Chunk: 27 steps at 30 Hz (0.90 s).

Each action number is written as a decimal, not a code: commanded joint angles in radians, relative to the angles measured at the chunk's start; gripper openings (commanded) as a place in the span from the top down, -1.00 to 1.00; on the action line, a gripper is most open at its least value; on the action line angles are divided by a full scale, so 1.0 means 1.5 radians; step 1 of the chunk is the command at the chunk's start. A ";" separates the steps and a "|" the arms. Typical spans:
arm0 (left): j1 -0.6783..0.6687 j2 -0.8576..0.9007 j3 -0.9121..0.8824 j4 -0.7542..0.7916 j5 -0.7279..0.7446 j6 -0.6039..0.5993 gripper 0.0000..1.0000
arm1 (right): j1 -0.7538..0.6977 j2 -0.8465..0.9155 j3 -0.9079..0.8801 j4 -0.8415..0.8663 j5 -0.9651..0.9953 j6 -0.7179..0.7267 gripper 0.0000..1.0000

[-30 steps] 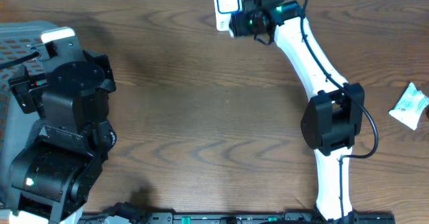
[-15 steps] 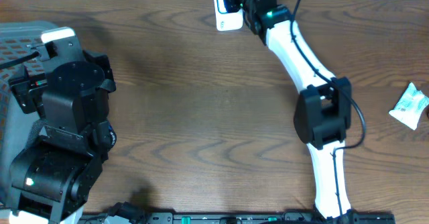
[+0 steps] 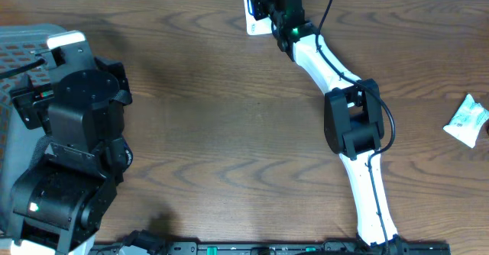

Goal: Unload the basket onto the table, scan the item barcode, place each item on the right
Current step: 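Hold the tissue pack against the scanner window, then carry the tissue pack to the right table edge and release it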

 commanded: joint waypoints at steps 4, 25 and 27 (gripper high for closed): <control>0.003 -0.001 0.003 0.000 -0.002 -0.008 -0.96 | -0.005 -0.016 0.007 -0.035 0.052 -0.013 0.01; 0.003 -0.001 0.003 0.000 -0.002 -0.008 -0.96 | -0.209 -0.164 0.003 -0.805 0.196 -0.011 0.14; 0.003 -0.001 0.003 0.000 -0.002 -0.008 -0.96 | -0.249 -0.163 0.002 -0.826 0.209 -0.011 0.17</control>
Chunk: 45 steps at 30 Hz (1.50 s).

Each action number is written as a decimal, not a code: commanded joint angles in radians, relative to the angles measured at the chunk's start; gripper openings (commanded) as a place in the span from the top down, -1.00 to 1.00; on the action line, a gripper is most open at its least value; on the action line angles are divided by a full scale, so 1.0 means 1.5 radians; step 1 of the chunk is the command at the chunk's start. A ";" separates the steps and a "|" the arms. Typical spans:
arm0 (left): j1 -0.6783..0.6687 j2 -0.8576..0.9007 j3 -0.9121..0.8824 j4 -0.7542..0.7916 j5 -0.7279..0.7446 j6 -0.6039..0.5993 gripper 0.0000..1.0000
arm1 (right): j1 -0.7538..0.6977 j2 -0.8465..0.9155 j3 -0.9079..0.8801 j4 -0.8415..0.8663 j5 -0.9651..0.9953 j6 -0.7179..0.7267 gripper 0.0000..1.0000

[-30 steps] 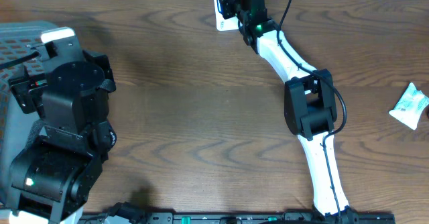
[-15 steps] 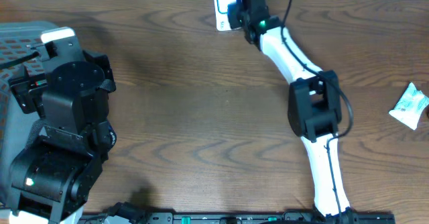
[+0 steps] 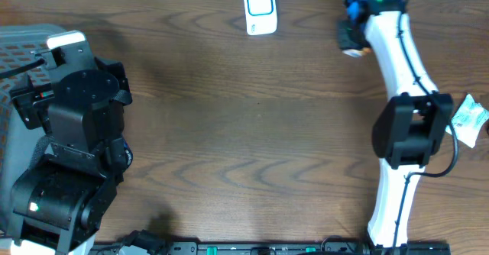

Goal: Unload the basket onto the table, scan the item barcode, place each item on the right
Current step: 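Carry the tissue pack to the right table edge and release it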

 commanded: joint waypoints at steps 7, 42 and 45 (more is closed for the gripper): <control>0.003 -0.001 0.003 0.000 -0.002 -0.008 -0.96 | -0.182 0.014 -0.008 -0.022 0.079 -0.006 0.20; 0.003 -0.001 0.003 0.000 -0.002 -0.008 -0.96 | -0.356 -0.045 0.008 -0.048 -0.063 0.057 -0.96; 0.003 -0.001 0.003 0.000 -0.002 -0.008 -0.96 | -0.327 -0.115 0.008 -0.047 -0.068 0.057 -0.99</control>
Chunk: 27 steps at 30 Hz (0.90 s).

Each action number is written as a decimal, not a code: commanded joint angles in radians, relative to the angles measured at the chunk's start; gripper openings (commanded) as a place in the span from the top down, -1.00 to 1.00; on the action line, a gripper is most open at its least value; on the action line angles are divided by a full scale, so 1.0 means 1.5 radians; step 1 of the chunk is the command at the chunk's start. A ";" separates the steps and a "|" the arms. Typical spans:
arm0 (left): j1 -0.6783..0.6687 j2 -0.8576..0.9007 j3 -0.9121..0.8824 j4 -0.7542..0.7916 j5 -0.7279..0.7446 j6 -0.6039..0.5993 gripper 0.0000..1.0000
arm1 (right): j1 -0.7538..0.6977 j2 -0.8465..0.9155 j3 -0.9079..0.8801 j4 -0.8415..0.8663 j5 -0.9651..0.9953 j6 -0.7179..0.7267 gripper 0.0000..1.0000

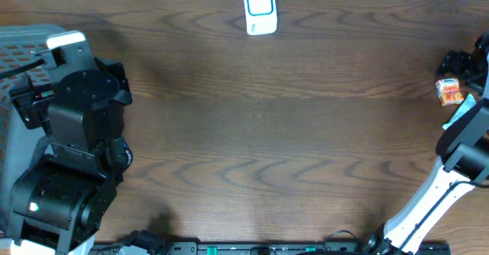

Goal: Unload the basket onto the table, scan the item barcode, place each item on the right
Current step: 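Carry the tissue pack to the right table edge and release it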

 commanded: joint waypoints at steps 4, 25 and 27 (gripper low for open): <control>0.003 -0.001 0.003 0.000 -0.002 -0.008 -0.95 | 0.062 -0.207 0.018 -0.002 -0.097 0.003 -0.99; 0.003 -0.001 0.003 0.000 -0.002 -0.008 -0.96 | 0.110 -0.696 0.018 -0.149 -0.231 0.005 -0.99; 0.003 -0.001 0.003 0.000 -0.002 -0.008 -0.96 | 0.110 -0.732 0.018 -0.151 -0.231 0.005 -0.99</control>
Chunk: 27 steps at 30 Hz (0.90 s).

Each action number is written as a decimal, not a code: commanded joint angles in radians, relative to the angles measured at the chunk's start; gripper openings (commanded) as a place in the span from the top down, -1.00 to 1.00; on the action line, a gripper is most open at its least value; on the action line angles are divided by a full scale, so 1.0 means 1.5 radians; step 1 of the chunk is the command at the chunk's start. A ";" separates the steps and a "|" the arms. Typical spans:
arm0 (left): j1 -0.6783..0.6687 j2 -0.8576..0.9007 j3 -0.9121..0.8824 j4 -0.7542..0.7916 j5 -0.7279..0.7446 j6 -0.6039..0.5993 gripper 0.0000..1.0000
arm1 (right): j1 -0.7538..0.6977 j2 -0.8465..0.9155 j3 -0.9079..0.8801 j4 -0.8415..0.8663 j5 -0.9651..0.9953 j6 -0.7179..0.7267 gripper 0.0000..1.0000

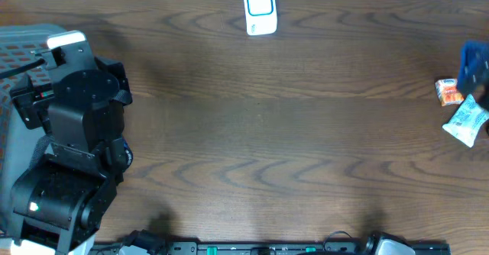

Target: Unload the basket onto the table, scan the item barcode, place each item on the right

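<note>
A small orange packet [449, 92] lies on the table near the right edge. The white scanner with a blue-edged window [260, 9] stands at the far edge, in the middle. A blurred blue shape [474, 62] at the right border, just beyond the packet, seems to be part of my right arm; its fingers cannot be made out. My left arm [76, 133] is folded at the left side, far from both, and its fingers are not clearly shown.
A white crumpled packet [467, 121] lies beside the orange one at the right edge. A grey bin [19, 45] with patterned contents sits at the far left behind the left arm. A black rail runs along the near edge.
The right arm, which reached in from the lower right to the orange packet, has mostly left the view. The packet stays where it was. The left arm is unchanged.
My right gripper was first at the scanner, covering it. Then it was to the right of the scanner, holding something small. Later it was at the right edge with the orange packet beside it. Now the packet lies there alone.
</note>
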 commanded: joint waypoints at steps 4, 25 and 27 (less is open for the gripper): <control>0.003 -0.001 0.003 0.000 -0.002 -0.008 -0.96 | 0.007 -0.106 0.005 -0.006 -0.008 0.003 -0.99; 0.003 -0.001 0.003 0.000 -0.002 -0.008 -0.96 | 0.101 -0.349 0.002 -0.064 0.061 -0.047 -0.99; 0.003 -0.001 0.003 0.000 -0.002 -0.008 -0.96 | 0.127 -0.371 0.001 -0.062 0.075 -0.047 -0.98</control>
